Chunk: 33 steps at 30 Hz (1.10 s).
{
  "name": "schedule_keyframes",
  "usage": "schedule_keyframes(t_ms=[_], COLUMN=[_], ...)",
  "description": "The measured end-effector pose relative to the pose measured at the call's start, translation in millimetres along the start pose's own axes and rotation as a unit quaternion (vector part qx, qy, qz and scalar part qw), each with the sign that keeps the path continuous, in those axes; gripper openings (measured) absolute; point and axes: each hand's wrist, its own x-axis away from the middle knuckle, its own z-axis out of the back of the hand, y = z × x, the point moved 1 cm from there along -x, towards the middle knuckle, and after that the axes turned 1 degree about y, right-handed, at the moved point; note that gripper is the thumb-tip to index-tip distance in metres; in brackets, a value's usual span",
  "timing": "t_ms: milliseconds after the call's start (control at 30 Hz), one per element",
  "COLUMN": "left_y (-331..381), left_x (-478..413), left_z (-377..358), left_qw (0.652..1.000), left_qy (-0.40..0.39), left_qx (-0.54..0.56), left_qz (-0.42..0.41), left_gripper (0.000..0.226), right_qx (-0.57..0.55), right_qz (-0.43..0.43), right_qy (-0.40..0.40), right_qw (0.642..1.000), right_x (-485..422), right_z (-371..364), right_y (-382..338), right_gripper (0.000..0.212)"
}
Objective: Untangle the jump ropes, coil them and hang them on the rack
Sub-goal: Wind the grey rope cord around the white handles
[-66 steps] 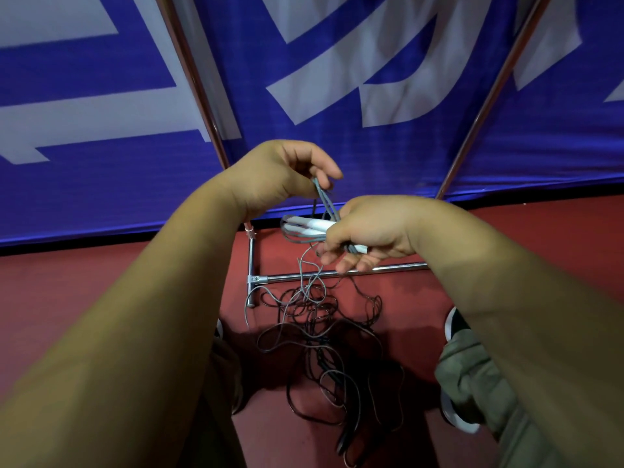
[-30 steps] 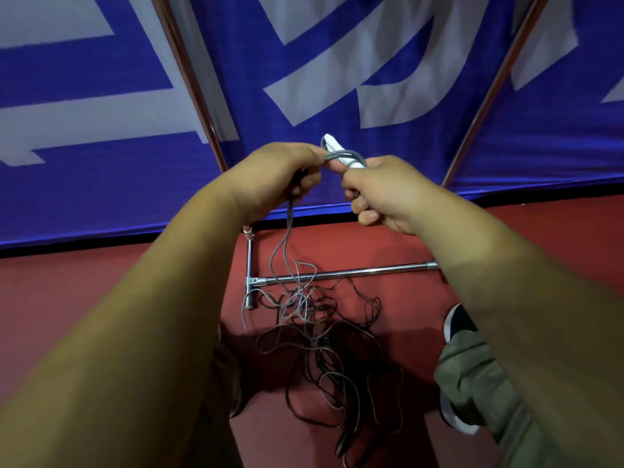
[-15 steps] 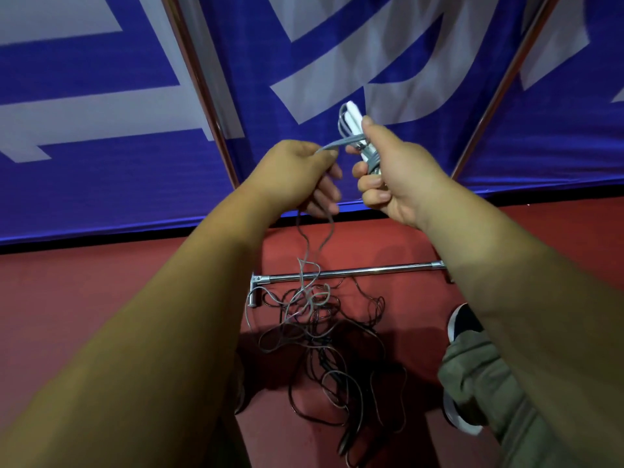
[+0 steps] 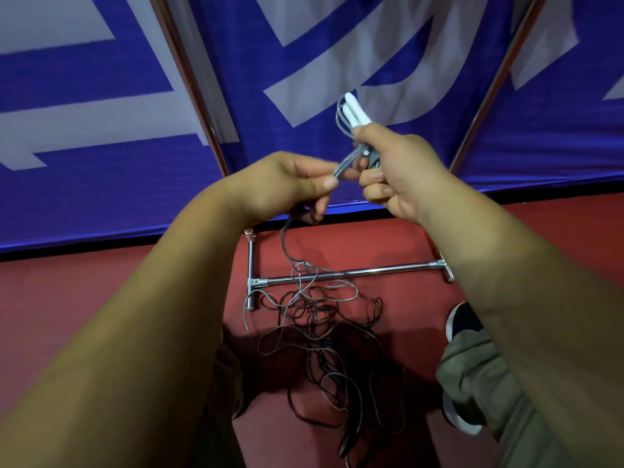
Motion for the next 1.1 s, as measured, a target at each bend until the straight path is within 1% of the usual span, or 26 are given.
schedule_keyframes(t_ms=[67, 133, 233, 300, 367, 433, 500, 533, 600, 667, 733, 767, 833, 900, 967, 1033, 1100], left_y=[-4, -7, -6, -6, -7, -7, -6, -6, -4, -5, -7, -8, -9, -10, -12, -13, -12], left_x=[-3, -6, -7, -7, -8, -8, -8, -8, -6, -3, -1, -1, -3, -6, -8, -10, -10], left_z=[4, 4, -1, -5, -7, -6, -3, -1, 3, 5, 4, 3, -1, -4, -4, -2, -4], left_qw=[0.992, 0.979, 0.972, 0.971, 0.979, 0.982, 0.976, 0.973, 0.973, 0.985, 0.996, 0.998, 0.998, 0.995, 0.99, 0.986, 0.987], left_qy=[0.034, 0.076, 0.112, 0.124, 0.129, 0.127, 0.104, 0.088, 0.051, 0.013, -0.016, -0.016, 0.01, 0.048, 0.081, 0.096, 0.101], left_qx=[-0.114, -0.173, -0.171, -0.157, -0.074, 0.052, 0.16, 0.196, 0.216, 0.17, 0.084, 0.044, -0.011, -0.06, -0.1, -0.121, -0.112], left_qz=[0.05, 0.08, 0.118, 0.134, 0.139, 0.133, 0.106, 0.088, 0.054, 0.037, 0.041, 0.049, 0.064, 0.066, 0.061, 0.059, 0.05], left_gripper=[0.027, 0.024, 0.008, 0.021, 0.033, 0.038, 0.036, 0.032, 0.026, 0.027, 0.028, 0.026, 0.02, 0.017, 0.015, 0.013, 0.008], right_qx=[0.052, 0.094, 0.104, 0.09, 0.073, 0.042, -0.007, -0.03, -0.065, -0.071, -0.022, 0.014, 0.059, 0.061, 0.063, 0.079, 0.093], right_qz=[0.011, 0.017, 0.017, 0.013, 0.008, 0.002, -0.001, -0.003, -0.01, -0.016, -0.017, -0.018, -0.029, -0.049, -0.07, -0.089, -0.108], right_qy=[-0.01, -0.017, -0.021, -0.016, -0.01, -0.013, -0.019, -0.021, -0.025, -0.033, -0.047, -0.054, -0.066, -0.086, -0.129, -0.179, -0.219], right_qw=[0.999, 0.995, 0.994, 0.996, 0.997, 0.999, 1.0, 0.999, 0.998, 0.997, 0.999, 0.998, 0.996, 0.993, 0.987, 0.977, 0.965], right_x=[4, 7, 10, 9, 8, 7, 6, 6, 6, 8, 9, 11, 14, 17, 22, 25, 28], right_z=[-1, -5, -7, -8, -9, -9, -8, -8, -6, -4, -1, 0, 0, -1, -3, -4, -3], right_y=[1, 2, 2, 1, -1, -3, -7, -9, -13, -16, -17, -18, -16, -15, -14, -14, -14], right_gripper=[0.018, 0.017, 0.018, 0.02, 0.021, 0.018, 0.015, 0.014, 0.012, 0.011, 0.012, 0.013, 0.014, 0.014, 0.014, 0.018, 0.019])
